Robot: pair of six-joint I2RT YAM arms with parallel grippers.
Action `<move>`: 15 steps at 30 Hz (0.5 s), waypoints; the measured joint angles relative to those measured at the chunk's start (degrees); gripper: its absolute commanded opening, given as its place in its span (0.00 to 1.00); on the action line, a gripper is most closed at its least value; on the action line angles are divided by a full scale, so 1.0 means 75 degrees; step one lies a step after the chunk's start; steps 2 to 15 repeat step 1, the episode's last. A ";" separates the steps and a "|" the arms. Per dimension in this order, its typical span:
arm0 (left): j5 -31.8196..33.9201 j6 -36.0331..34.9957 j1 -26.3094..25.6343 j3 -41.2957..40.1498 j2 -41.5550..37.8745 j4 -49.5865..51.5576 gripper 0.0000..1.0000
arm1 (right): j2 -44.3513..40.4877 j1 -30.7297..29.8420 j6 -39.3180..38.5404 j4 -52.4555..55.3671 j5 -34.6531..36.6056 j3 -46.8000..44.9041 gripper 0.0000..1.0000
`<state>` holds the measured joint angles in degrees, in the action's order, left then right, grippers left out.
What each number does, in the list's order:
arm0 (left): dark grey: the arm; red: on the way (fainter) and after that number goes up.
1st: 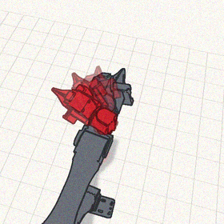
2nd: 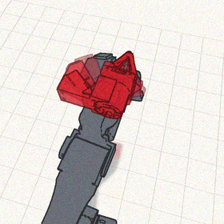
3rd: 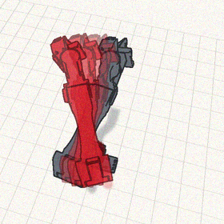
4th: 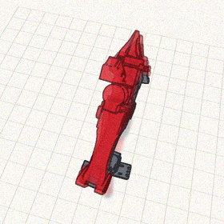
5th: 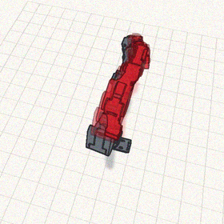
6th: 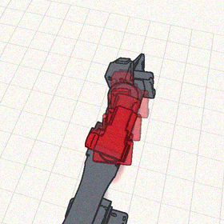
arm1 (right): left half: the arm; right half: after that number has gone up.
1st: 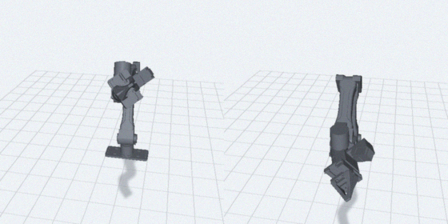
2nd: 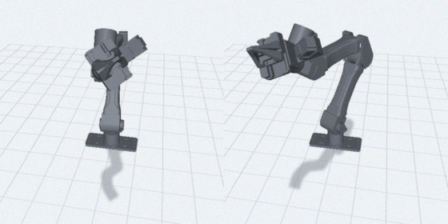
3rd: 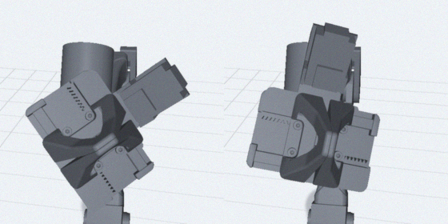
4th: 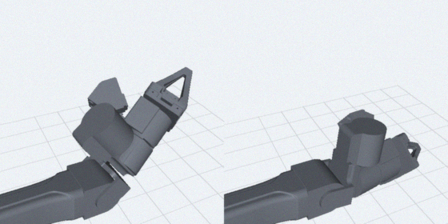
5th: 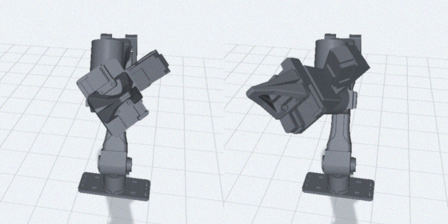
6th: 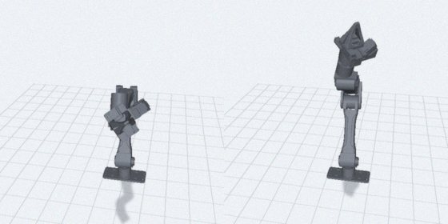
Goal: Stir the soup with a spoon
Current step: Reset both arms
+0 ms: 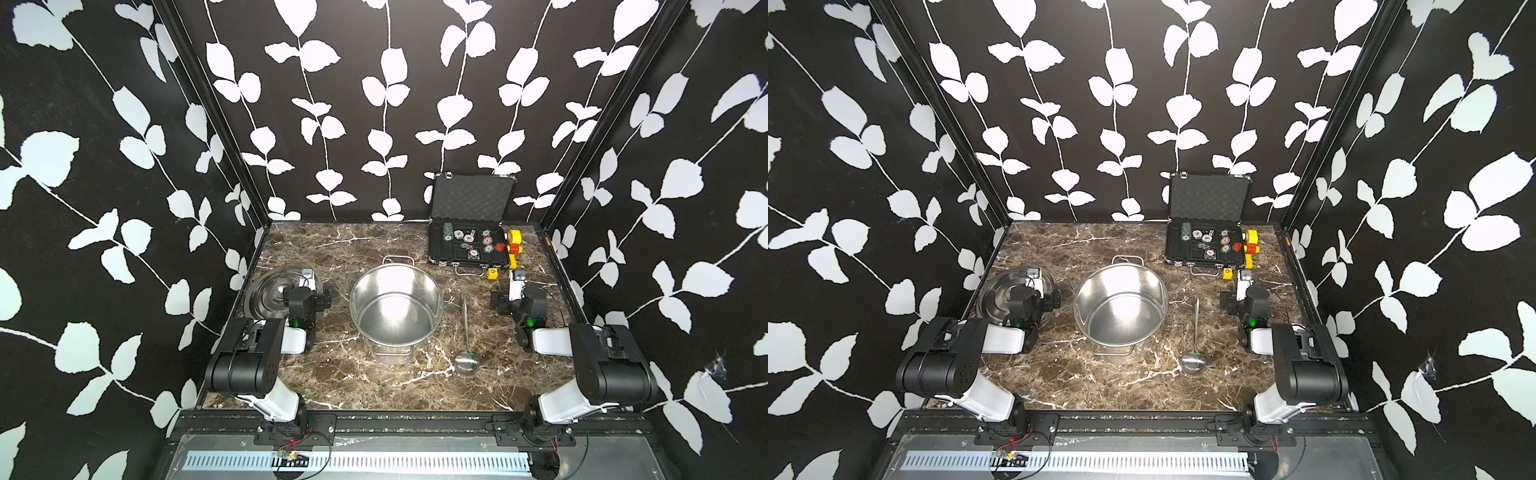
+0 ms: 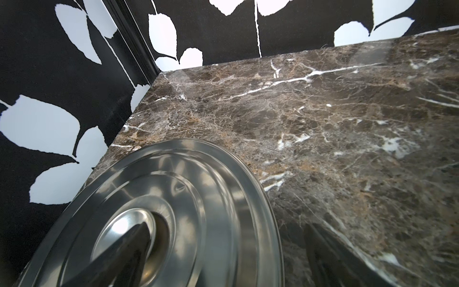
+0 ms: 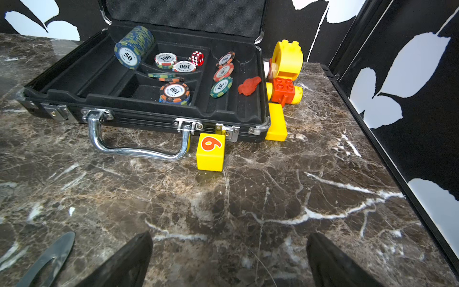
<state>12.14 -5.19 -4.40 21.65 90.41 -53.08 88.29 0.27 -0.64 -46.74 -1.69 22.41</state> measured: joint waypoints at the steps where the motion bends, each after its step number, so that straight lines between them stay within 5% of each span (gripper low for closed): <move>1: -0.0020 0.0000 0.0003 0.0000 0.0000 0.0003 0.99 | 0.0000 -0.0003 -0.0003 0.0000 0.0000 0.0000 0.99; 15: -0.0020 0.0000 0.0003 0.0000 0.0000 0.0003 0.99 | 0.0000 -0.0003 -0.0003 0.0000 0.0000 0.0000 0.99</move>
